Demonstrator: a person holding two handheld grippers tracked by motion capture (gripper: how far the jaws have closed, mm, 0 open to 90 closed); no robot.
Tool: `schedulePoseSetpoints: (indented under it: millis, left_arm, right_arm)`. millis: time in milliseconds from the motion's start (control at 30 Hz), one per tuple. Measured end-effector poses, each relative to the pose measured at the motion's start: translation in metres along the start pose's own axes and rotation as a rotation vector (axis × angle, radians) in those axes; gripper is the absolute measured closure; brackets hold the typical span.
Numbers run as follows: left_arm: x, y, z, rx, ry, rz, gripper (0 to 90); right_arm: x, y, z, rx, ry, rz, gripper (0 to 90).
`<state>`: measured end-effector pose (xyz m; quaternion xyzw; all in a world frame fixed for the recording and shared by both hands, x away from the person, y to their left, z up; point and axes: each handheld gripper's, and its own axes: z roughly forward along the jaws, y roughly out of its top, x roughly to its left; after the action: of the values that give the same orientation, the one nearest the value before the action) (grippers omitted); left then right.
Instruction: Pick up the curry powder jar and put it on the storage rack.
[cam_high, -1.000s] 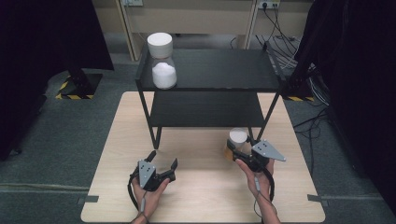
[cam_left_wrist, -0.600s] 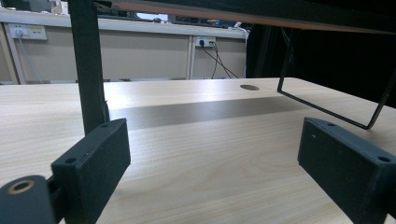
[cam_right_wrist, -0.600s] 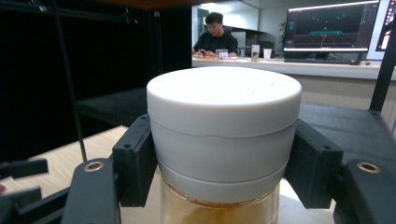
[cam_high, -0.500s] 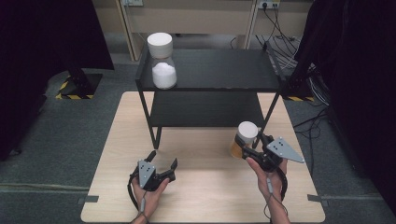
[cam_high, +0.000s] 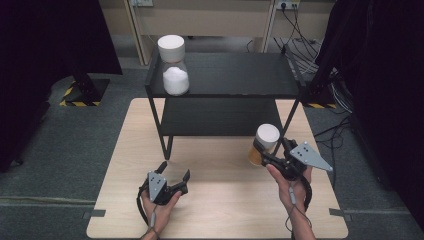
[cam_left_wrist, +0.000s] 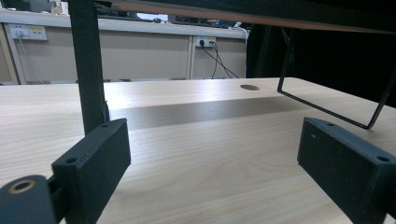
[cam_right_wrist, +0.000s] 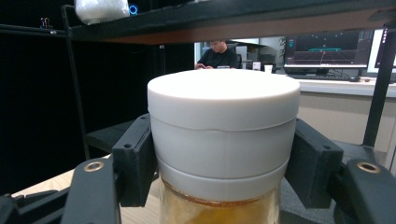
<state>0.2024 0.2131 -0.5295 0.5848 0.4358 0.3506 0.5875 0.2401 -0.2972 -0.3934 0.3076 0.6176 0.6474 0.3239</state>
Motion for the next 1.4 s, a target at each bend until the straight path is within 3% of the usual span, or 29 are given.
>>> schedulePoseSetpoints:
  millis: [700, 1400]
  left_arm:
    - [0.000, 0.000, 0.000, 0.000, 0.003, -0.002, 8.9]
    - [0.000, 0.000, 0.000, -0.001, 0.004, -0.005, 9.0]
  right_arm:
    - [-0.002, 0.025, -0.004, -0.020, -0.021, -0.011, 34.7]
    - [0.001, 0.059, 0.007, -0.052, -0.014, -0.028, 34.7]
